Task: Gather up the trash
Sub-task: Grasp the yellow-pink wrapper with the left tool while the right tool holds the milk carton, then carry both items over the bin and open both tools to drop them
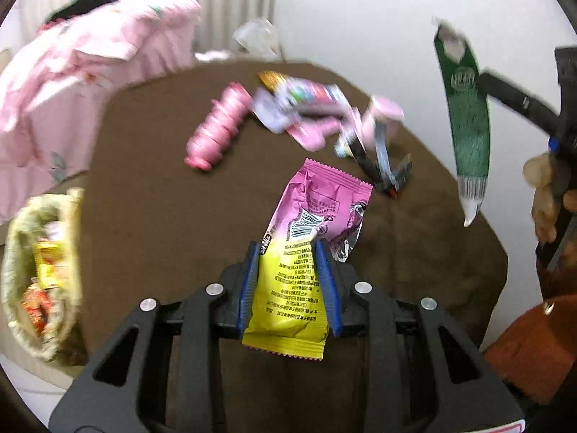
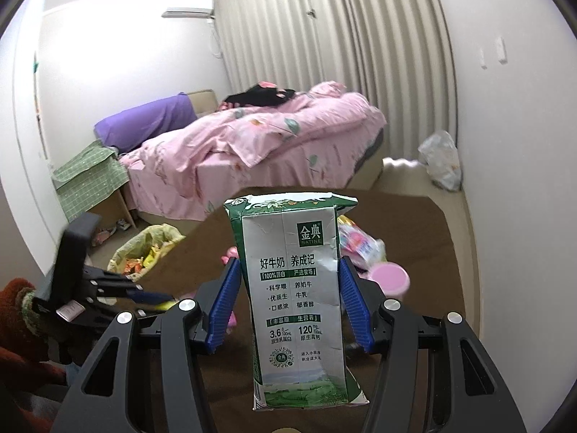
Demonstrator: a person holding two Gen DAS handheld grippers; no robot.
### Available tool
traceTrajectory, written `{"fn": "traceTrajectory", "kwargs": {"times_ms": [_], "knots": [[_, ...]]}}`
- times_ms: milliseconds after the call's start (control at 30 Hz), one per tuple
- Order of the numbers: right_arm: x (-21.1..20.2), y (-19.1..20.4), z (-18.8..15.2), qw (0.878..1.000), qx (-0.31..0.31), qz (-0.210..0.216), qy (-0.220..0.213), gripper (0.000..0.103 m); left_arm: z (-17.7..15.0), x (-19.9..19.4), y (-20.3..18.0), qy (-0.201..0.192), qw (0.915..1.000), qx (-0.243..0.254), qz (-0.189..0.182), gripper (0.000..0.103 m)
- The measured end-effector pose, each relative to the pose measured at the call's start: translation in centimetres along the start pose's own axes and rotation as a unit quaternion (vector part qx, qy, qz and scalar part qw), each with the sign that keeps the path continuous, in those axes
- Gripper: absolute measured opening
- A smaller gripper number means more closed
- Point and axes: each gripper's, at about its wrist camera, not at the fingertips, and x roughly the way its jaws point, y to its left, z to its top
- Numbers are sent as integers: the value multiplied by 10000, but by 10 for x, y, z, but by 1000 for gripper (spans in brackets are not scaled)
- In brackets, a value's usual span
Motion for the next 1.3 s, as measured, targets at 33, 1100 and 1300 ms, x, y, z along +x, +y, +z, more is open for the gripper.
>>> {"fn": "traceTrajectory", "kwargs": {"times_ms": [33,1100,1300], "knots": [[1,5,3,10000,-57,46,-22,52,1,-12,3,-148,9998,-42,129,31],[280,273,85,9612,-395,2642,692,52,-108,-67,287,-745,9337,-3093,1645,34],[354,298,58,9535,-400,2668,1344,52,-107,-41,300,-611,9430,-2886,1540,34]]}}
